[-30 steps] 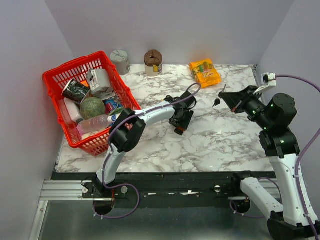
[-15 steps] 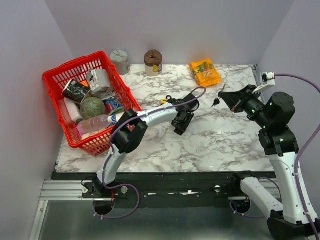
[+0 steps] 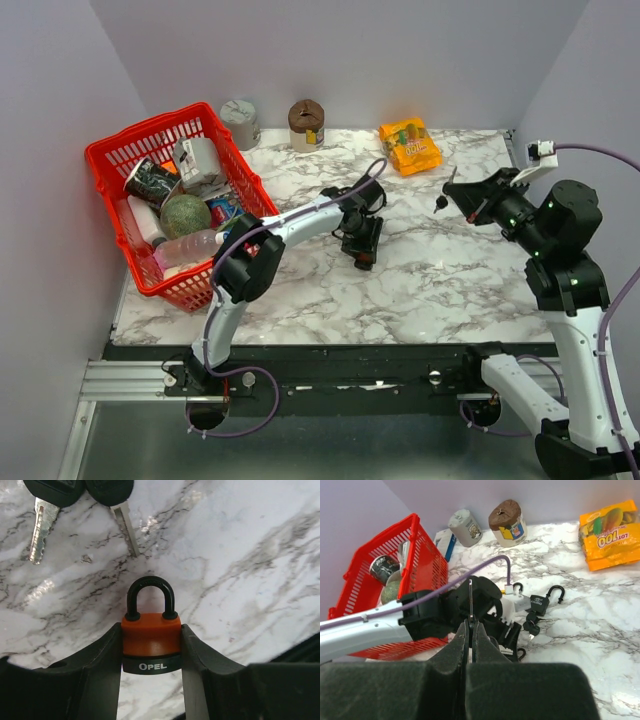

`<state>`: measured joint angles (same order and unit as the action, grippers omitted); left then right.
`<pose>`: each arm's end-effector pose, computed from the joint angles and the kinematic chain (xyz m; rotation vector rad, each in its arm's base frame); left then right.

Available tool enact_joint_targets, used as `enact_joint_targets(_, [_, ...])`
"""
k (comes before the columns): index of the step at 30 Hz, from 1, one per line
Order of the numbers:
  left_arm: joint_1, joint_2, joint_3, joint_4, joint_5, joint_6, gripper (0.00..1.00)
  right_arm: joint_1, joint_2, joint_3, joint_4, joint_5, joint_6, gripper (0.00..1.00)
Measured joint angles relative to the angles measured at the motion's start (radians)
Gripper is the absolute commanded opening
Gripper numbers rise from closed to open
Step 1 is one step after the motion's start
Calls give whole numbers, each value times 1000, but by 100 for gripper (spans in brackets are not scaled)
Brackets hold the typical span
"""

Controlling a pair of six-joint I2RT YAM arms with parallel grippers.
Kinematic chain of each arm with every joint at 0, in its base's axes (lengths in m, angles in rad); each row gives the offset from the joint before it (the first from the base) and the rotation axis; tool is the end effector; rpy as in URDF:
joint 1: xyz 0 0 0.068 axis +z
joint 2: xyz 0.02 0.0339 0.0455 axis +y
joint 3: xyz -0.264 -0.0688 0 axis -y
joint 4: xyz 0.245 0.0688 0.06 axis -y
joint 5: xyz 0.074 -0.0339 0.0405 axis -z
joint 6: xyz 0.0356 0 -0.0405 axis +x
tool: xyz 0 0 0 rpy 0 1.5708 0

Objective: Unlock with the key

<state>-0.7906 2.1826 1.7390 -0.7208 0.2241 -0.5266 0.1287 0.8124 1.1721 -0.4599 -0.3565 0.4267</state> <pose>0.3191 -0.3337 0.1788 0.4470 2.8573 -0.6219 0.1506 0.0320 0.4368 -0.0215 1.7150 0.7131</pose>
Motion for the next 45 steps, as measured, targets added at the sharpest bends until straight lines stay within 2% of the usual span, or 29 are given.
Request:
enact_joint_targets(6, [28,-119,11,66,128,-191,0,0,32,32,-73,-55,-44,1])
enact_joint_targets(12, [46,-325,14,267,195,-419,0,0,97,66,-190,-174,-89,1])
enact_joint_targets(17, [45,-504,-130,471,200,-592,0,4,104,58,-273,-267,-115,1])
enact_joint_targets(19, [44,-539,-187,505,199,-638,0,16,102,43,-288,-289,-114,1])
enact_joint_targets(24, [44,-544,-260,507,178,-695,0,100,125,16,-299,-293,-102,1])
enact_joint_targets(30, [44,-545,-269,502,132,-712,0,191,193,16,-313,-284,-91,1])
enact_joint_targets(45, [37,-554,-270,495,96,-711,0,200,234,27,-352,-221,-61,1])
